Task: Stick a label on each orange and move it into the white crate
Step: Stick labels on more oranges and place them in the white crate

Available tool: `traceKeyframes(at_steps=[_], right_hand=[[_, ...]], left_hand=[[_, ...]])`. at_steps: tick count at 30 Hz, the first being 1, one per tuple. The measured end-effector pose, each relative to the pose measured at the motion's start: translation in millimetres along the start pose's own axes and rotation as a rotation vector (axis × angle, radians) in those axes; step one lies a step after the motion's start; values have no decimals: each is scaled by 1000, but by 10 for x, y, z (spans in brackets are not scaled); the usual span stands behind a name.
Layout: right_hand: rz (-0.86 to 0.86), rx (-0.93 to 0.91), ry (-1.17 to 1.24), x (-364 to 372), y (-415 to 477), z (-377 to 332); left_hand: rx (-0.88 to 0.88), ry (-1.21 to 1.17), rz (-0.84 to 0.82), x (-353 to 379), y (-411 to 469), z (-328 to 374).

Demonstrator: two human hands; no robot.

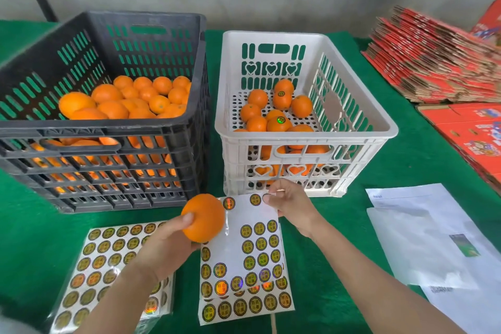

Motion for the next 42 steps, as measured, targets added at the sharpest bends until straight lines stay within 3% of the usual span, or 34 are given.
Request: traceKeyframes(at_steps=[6, 10, 12, 14, 17, 20, 22, 28, 32, 42], right_hand=[[-28, -69, -67, 50, -52, -62], [-65, -114, -106, 177, -90, -146], [-58, -130, -119, 215, -106, -188], [54, -191, -216, 189, -166, -216], [346, -466, -411, 110, -446, -264], [216, -678, -519, 377, -672, -153], [140, -681, -536, 522, -726, -60], [276, -730, -525, 539, -787, -77], [303, -750, -515, 535, -813, -121], [244, -539, -345, 563, -774, -95]], left_hand=[[156, 474, -166, 228, 55, 487], [24, 772, -429, 632, 200, 488], [-61, 827, -476, 727, 273, 441], [-99, 807, -434, 676, 333, 393], [-118, 651, -382, 516, 371, 339], [-146, 483, -346, 419, 404, 277], [-168, 371, -327, 395, 426, 222], [-138, 162, -240, 328, 465, 161], [-134, 148, -241, 362, 458, 155], [-150, 269, -332, 433, 395, 167]])
Point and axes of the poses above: each hand's wrist, its own y-axis towards the middle knuckle, its own x-axis out of the palm, z = x × y, the point moved 7 cm from there along y, towards the middle knuckle, and after that the axes turned 9 degrees about x, right-handed, at the moved point
